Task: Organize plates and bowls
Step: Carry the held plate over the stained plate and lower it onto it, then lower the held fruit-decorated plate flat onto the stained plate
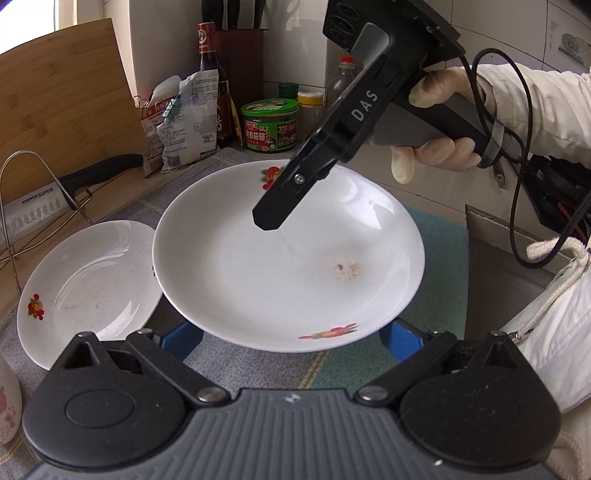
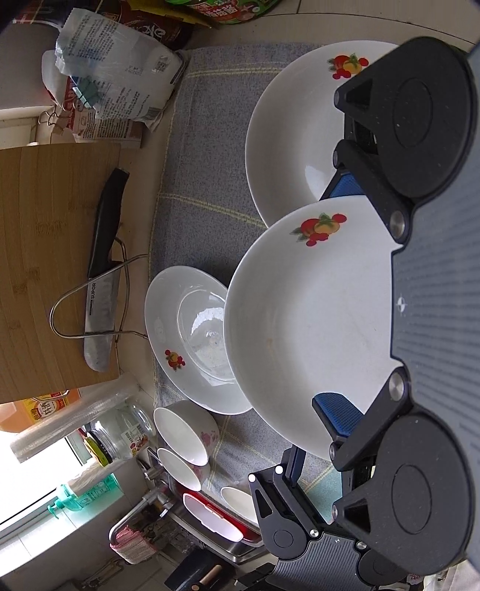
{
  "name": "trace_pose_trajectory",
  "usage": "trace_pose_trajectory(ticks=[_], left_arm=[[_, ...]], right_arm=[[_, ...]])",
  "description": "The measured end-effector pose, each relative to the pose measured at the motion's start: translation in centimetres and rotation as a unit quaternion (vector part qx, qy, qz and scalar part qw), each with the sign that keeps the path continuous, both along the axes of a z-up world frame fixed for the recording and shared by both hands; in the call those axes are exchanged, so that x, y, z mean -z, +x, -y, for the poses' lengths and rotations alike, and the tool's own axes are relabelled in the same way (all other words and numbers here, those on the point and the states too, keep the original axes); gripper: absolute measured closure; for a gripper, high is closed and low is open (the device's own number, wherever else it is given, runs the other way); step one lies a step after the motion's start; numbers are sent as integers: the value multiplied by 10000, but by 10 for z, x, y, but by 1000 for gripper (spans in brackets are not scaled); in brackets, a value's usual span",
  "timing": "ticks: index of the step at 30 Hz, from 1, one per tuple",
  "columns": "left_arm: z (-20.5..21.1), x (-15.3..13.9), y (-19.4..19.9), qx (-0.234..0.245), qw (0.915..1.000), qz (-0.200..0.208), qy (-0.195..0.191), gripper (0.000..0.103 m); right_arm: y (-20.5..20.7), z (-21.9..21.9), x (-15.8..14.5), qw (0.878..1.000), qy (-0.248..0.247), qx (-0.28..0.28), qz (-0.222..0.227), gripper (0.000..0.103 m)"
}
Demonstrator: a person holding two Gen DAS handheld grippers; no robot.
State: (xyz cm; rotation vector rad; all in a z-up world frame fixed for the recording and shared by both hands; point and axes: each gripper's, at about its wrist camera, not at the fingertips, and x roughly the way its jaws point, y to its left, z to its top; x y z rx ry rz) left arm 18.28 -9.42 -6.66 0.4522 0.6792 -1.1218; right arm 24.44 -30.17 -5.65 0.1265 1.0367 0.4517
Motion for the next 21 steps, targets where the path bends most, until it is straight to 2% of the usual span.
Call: trace_pose_trajectory(ticks=[21], left_arm=[[68,9,25,594,9982,-64,86,3]], right_arm=[[-3,72,11,9976,-41,688,-15,0]])
